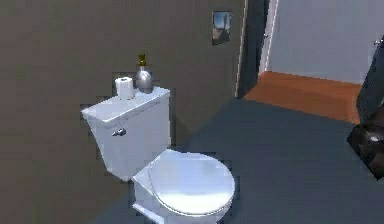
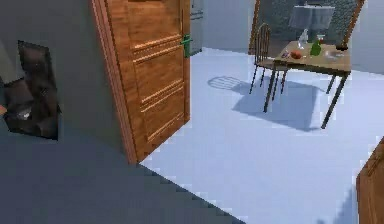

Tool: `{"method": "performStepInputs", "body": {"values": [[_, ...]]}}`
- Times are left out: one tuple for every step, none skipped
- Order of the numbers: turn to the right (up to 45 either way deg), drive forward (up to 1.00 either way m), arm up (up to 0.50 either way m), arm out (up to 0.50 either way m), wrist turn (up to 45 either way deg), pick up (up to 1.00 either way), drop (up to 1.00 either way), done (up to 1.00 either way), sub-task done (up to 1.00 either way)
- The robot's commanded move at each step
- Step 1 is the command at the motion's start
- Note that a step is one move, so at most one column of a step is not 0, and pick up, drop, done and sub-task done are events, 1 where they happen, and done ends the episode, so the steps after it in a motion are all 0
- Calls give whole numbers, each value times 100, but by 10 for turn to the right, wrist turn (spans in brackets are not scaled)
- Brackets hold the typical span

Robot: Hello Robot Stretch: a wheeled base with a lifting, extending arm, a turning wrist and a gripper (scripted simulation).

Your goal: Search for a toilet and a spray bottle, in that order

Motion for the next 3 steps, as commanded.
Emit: {"method": "performStepInputs", "body": {"values": [[0,0,0,0,0,0,0,0,100],[450,0,0,0,0,0,0,0,0],[450,0,0,0,0,0,0,0,0]]}}
